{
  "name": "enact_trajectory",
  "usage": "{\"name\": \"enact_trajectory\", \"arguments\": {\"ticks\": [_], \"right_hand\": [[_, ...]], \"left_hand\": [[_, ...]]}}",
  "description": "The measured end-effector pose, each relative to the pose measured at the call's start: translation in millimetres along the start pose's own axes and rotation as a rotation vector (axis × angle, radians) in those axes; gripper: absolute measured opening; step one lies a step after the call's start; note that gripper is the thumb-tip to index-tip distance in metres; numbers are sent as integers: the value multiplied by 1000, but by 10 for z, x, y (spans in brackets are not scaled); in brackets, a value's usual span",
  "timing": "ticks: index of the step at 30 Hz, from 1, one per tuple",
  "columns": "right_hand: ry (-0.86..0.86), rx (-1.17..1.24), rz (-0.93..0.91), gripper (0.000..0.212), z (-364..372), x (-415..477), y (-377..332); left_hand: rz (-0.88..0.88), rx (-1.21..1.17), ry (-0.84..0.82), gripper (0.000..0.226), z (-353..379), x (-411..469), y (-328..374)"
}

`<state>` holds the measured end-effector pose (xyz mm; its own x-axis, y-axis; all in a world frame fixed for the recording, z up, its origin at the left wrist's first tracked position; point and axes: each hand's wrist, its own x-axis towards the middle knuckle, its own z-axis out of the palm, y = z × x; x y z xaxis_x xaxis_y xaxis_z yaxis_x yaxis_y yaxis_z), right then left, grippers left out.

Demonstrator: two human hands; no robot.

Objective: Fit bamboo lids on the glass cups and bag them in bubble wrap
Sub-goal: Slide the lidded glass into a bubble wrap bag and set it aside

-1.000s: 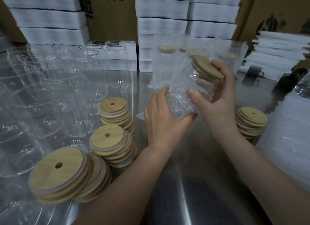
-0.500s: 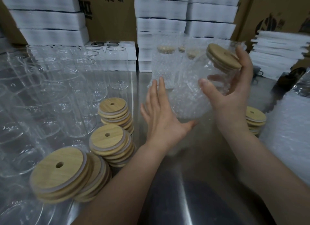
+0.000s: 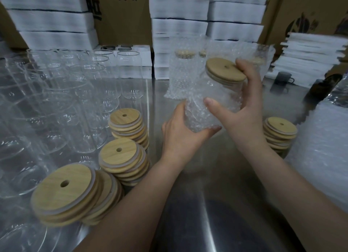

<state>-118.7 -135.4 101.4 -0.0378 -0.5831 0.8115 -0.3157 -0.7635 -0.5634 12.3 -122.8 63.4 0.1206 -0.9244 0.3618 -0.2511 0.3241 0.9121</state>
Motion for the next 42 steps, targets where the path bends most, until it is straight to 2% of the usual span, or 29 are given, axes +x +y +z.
{"name": "enact_trajectory", "arguments": {"ticks": [7, 10, 13, 17, 20, 24, 30, 37, 42], "right_hand": [[-75, 20, 58, 78, 64, -17, 4], [-114, 23, 72, 77, 84, -26, -6], [-139, 36, 82, 76, 90, -28, -33], [-179, 36, 101, 66, 82, -10, -56], [-213, 41, 158, 58, 55, 24, -46], [-256, 78, 249, 61, 26, 49, -36], [-182, 76, 219, 48, 34, 50, -33], [-170, 94, 251, 50, 50, 31, -71], [-167, 318, 457, 44, -7, 118, -92]], "left_hand": [[12, -159, 12, 73, -24, -18, 31], [11, -181, 4, 80, -26, -17, 29], [19, -205, 14, 76, -29, -17, 30], [18, -253, 19, 71, -32, -1, 12], [1, -311, 0, 83, -28, 17, -16], [-13, -300, -36, 91, -22, 43, -51], [-23, -358, -83, 81, 7, 61, -82], [16, -392, -98, 73, -1, 56, -74], [22, -388, -97, 75, -19, 40, -56]]}}
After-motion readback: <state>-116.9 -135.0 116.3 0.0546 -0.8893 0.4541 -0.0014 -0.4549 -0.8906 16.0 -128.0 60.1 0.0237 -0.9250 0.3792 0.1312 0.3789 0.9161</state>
